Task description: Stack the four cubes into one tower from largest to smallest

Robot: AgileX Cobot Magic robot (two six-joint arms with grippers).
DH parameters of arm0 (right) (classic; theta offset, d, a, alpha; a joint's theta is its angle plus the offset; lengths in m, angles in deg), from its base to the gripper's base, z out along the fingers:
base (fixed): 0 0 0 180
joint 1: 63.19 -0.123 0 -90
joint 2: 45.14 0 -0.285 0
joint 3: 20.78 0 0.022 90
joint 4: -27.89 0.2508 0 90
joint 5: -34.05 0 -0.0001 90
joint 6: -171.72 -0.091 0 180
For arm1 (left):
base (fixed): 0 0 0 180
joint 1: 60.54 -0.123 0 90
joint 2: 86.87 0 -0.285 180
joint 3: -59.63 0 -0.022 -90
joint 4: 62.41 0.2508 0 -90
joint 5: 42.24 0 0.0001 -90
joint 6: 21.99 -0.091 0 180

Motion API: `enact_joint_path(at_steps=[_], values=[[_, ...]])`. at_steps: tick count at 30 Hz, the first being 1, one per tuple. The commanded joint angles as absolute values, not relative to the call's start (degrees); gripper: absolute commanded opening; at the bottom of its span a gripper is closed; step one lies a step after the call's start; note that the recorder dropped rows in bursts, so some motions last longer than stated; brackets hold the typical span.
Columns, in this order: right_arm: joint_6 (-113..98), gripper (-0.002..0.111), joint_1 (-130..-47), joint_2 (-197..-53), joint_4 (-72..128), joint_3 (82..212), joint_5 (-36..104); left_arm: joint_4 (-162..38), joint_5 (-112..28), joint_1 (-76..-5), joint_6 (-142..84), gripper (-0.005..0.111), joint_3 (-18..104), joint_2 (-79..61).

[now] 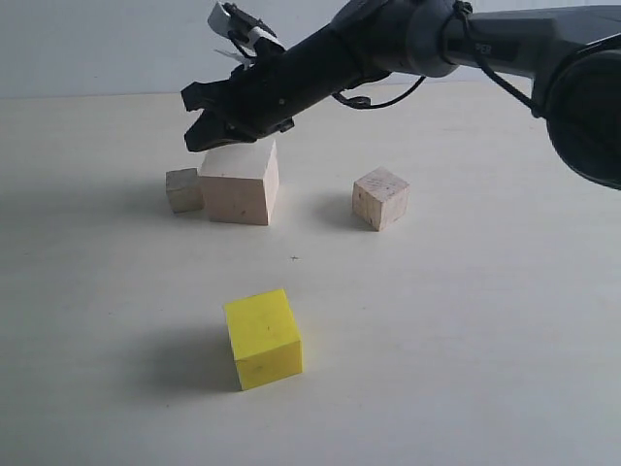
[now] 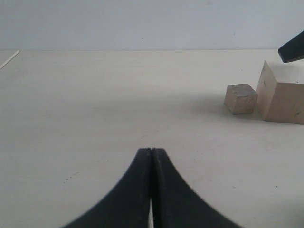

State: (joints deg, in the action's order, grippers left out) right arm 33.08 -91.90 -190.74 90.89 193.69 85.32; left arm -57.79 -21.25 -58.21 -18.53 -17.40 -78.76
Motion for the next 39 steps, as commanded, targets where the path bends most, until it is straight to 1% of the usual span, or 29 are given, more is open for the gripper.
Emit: enact_joint_path(at_steps=[1, 10, 15, 19, 28, 34, 39], values=[[33.77, 0.000, -93.77, -191.34, 91.99, 193.91, 81.02, -58.23, -21.69, -57.78, -18.61, 0.000, -17.59, -79.08], [31.84, 0.000, -95.16, -191.60, 85.54, 193.91, 73.05, -58.23, -21.69, -57.78, -18.61, 0.000, -17.59, -79.08], [23.41, 0.000, -95.16, -191.60, 74.05, 193.91, 72.79, -58.23, -21.69, -57.78, -18.61, 0.000, -17.59, -79.08], [16.77, 0.000, -95.16, -191.60, 65.59, 193.91, 73.72, -58.23, -21.69, -57.78, -18.61, 0.000, -17.59, -79.08], [13.59, 0.000, -95.16, -190.21, 64.24, 193.91, 77.30, -58.23, -21.69, -57.78, -18.61, 0.000, -17.59, -79.08], [4.02, 0.000, -95.16, -188.33, 54.20, 193.91, 80.39, -58.23, -21.69, -57.78, -18.61, 0.000, -17.59, -79.08], [4.37, 0.000, -95.16, -186.51, 55.03, 193.91, 81.15, -58.23, -21.69, -57.78, -18.61, 0.000, -17.59, -79.08]])
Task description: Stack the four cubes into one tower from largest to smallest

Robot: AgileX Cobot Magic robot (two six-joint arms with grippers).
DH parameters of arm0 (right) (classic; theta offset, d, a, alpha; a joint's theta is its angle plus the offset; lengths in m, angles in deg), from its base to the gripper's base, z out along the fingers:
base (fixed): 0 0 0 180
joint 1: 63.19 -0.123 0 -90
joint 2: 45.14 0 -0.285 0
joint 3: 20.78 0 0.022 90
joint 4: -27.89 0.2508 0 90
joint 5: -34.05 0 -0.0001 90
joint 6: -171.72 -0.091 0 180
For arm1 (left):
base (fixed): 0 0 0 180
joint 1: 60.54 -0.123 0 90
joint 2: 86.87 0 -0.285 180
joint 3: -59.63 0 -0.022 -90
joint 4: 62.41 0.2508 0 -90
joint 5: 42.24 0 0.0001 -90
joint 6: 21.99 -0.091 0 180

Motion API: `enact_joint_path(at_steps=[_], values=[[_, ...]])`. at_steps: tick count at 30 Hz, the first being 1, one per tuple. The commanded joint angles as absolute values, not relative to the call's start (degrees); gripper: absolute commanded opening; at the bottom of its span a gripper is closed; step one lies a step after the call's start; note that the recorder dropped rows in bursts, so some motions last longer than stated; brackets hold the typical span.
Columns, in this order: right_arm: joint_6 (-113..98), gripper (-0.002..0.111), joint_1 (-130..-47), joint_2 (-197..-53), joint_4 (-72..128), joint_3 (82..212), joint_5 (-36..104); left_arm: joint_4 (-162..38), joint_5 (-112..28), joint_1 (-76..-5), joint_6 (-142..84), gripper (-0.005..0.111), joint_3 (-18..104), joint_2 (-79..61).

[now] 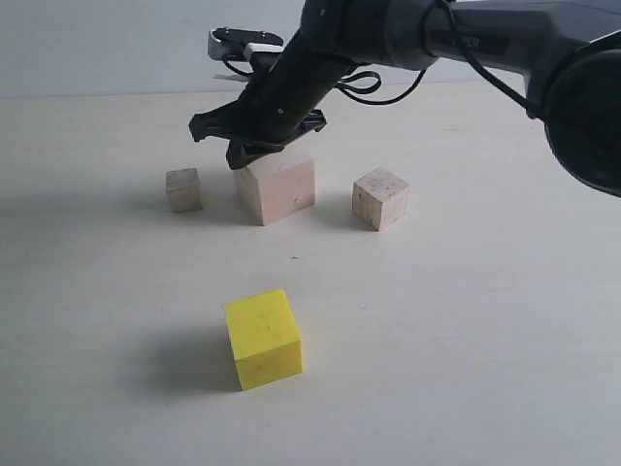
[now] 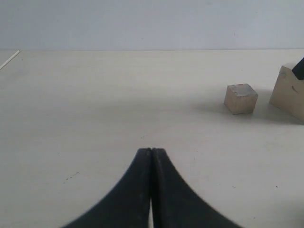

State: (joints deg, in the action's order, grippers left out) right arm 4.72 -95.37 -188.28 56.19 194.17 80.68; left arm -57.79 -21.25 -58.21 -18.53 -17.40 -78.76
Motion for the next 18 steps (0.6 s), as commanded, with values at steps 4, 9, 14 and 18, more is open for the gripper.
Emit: enact_joint_path(at_steps=[4, 9, 14, 18], values=[[6.98, 0.000, -95.16, -184.98, 56.31, 193.91, 78.42, -58.23, -21.69, -57.78, -18.61, 0.000, -17.59, -79.08], [8.29, 0.000, -94.76, -184.22, 55.52, 193.91, 69.71, -58.23, -21.69, -57.78, -18.61, 0.000, -17.59, -79.08], [8.40, 0.000, -93.53, -186.11, 54.52, 193.91, 64.12, -58.23, -21.69, -57.78, -18.61, 0.000, -17.59, -79.08], [8.68, 0.000, -93.01, -187.87, 54.88, 193.91, 62.58, -58.23, -21.69, -57.78, -18.61, 0.000, -17.59, -79.08]])
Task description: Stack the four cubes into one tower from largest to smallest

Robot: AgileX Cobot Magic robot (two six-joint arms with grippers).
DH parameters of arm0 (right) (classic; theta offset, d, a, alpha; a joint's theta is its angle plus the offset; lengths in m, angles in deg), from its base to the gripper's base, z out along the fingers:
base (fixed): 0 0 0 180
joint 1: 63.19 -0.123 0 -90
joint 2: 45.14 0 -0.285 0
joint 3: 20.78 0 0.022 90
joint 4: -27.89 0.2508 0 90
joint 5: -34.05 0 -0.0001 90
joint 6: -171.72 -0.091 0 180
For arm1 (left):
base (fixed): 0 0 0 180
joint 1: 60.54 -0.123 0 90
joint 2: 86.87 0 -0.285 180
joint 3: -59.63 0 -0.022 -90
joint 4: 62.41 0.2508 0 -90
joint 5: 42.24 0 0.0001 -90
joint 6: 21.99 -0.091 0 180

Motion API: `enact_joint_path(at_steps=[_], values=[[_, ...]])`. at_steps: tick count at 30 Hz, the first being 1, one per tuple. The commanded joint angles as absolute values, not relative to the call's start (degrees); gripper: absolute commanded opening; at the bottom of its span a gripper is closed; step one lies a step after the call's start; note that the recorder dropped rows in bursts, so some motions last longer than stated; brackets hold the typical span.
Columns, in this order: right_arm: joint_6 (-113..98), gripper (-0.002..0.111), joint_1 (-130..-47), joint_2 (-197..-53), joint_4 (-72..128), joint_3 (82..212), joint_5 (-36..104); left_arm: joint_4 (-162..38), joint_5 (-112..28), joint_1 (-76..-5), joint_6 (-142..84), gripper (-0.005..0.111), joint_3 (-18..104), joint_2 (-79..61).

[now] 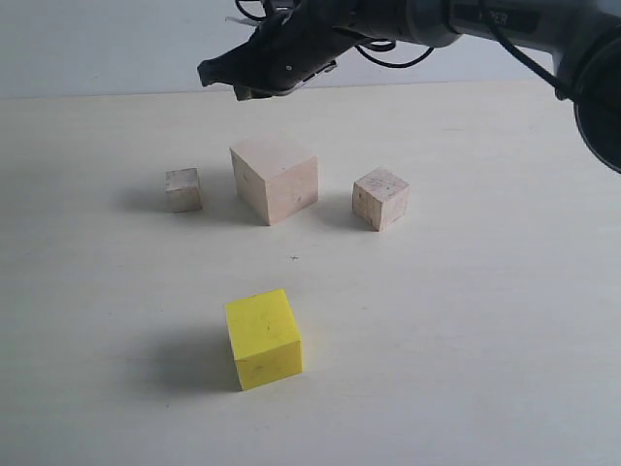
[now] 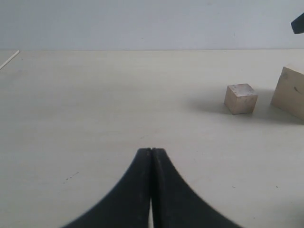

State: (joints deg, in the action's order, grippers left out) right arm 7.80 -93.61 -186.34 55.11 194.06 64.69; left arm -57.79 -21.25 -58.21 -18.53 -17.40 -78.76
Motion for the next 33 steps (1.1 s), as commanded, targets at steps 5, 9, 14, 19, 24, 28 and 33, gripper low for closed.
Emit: enact_joint_path(at_steps=[5, 9, 14, 19, 24, 28, 33], values=[[9.68, 0.000, -93.02, -189.15, 55.13, 193.91, 61.50, -58.23, -21.69, -57.78, -18.61, 0.000, -17.59, -79.08], [9.68, 0.000, -93.02, -189.41, 54.77, 193.91, 60.86, -58.23, -21.69, -57.78, -18.61, 0.000, -17.59, -79.08], [9.68, 0.000, -93.02, -190.33, 54.64, 193.91, 62.73, -58.23, -21.69, -57.78, -18.61, 0.000, -17.59, -79.08], [9.56, 0.000, -93.02, -191.75, 54.64, 193.91, 65.65, -58.23, -21.69, -57.78, -18.61, 0.000, -17.59, -79.08], [7.70, 0.000, -93.02, -190.97, 51.55, 193.91, 68.15, -58.23, -21.69, -57.78, -18.61, 0.000, -17.59, -79.08], [0.72, 0.000, -93.02, -190.04, 45.11, 193.91, 71.61, -58.23, -21.69, -57.78, -18.61, 0.000, -17.59, -79.08], [-2.32, 0.000, -93.02, -189.53, 42.27, 193.91, 77.75, -58.23, -21.69, -57.78, -18.61, 0.000, -17.59, -79.08]])
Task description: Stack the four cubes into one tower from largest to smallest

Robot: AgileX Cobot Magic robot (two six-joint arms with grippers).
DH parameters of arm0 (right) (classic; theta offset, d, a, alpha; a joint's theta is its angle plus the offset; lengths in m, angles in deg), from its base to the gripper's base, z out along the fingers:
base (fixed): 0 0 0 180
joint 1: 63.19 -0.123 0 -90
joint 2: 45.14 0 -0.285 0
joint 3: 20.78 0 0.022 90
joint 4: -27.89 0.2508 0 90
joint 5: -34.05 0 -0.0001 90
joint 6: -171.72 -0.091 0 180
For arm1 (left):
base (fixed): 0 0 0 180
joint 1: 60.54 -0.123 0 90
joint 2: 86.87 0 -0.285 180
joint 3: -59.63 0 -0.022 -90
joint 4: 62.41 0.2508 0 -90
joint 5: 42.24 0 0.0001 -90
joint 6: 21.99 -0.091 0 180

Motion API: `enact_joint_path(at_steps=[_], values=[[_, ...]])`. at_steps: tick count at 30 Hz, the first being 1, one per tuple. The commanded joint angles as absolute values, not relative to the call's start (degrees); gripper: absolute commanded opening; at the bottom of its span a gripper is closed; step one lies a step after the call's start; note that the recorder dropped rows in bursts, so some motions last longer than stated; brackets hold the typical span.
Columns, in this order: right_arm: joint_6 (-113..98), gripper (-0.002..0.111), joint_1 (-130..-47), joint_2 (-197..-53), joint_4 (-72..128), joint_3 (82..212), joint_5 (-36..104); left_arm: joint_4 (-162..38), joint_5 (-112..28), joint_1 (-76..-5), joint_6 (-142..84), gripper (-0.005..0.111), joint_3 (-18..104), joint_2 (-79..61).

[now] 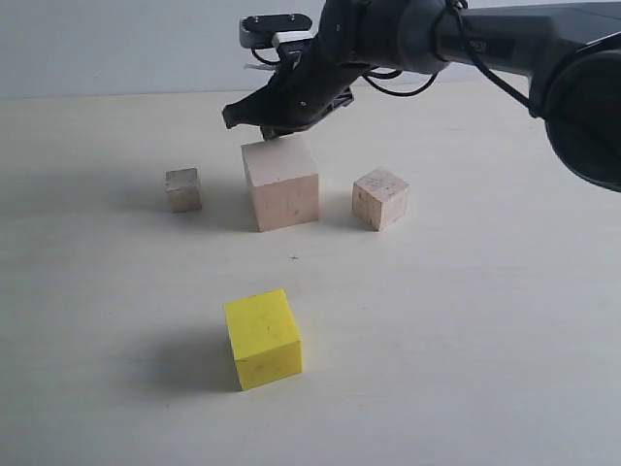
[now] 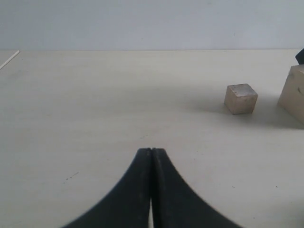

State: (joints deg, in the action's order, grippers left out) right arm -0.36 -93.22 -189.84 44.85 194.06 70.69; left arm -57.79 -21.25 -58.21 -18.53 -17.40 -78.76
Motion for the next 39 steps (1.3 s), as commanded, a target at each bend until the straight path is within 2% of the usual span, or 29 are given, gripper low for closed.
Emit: enact_joint_path(at_steps=[1, 14, 19, 24, 39], values=[[-2.32, 0.000, -93.02, -189.38, 42.27, 193.91, 78.52, -58.23, -21.69, -57.78, -18.61, 0.000, -17.59, -79.08], [-3.91, 0.000, -93.02, -184.91, 41.78, 193.91, 80.21, -58.23, -21.69, -57.78, -18.61, 0.000, -17.59, -79.08], [-11.99, 0.000, -92.84, -181.65, 30.74, 193.91, 81.33, -58.23, -21.69, -57.78, -18.61, 0.000, -17.59, -79.08], [-19.40, 0.000, -91.01, -180.50, 22.73, 193.91, 88.88, -58.23, -21.69, -57.78, -18.61, 0.000, -17.59, -79.08], [-14.30, 0.000, -90.53, -180.50, 37.13, 186.29, 96.61, -58.23, -21.69, -57.78, -18.61, 0.000, -17.59, -79.08]])
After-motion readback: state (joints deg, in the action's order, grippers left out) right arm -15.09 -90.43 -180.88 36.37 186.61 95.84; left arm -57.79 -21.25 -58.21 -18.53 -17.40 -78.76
